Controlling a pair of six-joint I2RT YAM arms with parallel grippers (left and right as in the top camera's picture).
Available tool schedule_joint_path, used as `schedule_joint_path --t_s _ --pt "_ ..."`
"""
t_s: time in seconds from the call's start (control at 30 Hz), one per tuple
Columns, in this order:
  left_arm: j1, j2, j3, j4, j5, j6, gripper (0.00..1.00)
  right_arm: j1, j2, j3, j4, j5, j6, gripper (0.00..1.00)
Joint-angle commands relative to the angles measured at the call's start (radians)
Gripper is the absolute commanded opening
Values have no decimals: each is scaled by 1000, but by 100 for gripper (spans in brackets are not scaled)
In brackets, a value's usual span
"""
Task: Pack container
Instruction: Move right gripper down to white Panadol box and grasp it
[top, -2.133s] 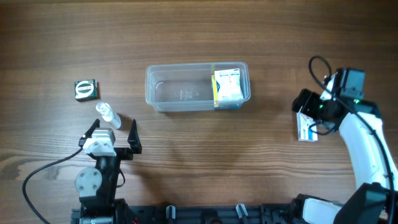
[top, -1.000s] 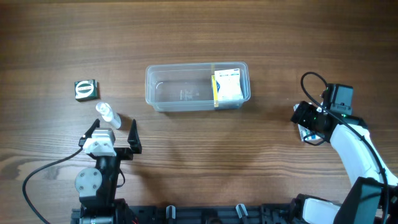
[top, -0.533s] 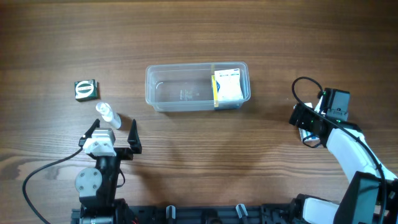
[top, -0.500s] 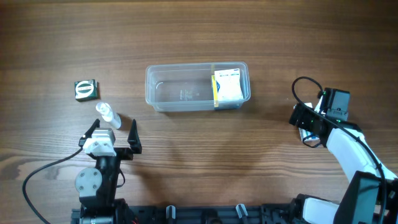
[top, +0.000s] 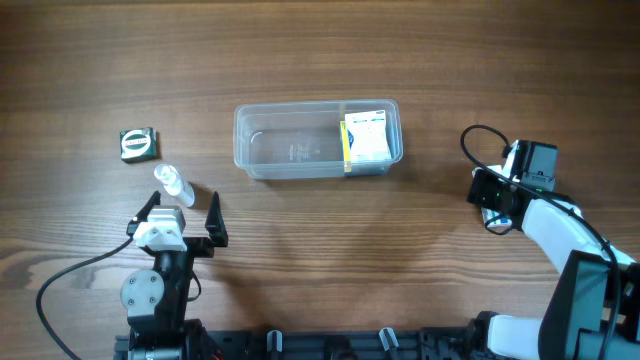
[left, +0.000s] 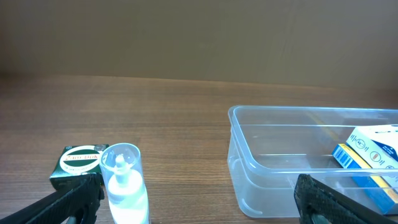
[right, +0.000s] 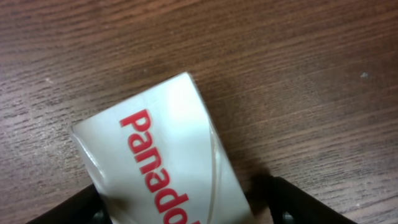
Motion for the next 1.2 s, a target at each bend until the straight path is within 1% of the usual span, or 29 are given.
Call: schedule_joint_path --t_s 0.0,0.2,0.33,0.47,0.63,0.83,0.97,1.17 --pt "6 -1 -6 1 11 19 100 -1 29 -10 29 -82 61 67" --pt "6 -1 -6 1 11 19 100 -1 29 -10 97 -161 224 64" --pt "6 -1 -6 1 11 19 100 6 29 -8 108 -172 256 59" --pt "6 -1 -6 1 11 19 100 8 29 -6 100 -173 227 56" --pt "6 -1 -6 1 11 19 100 8 29 -6 56 -166 140 56" --pt "6 -1 -6 1 11 19 100 11 29 -6 27 -141 89 64" --pt "6 -1 -6 1 11 19 100 35 29 -6 22 -95 52 65" --pt "6 -1 -6 1 11 19 100 89 29 0 -7 63 39 66"
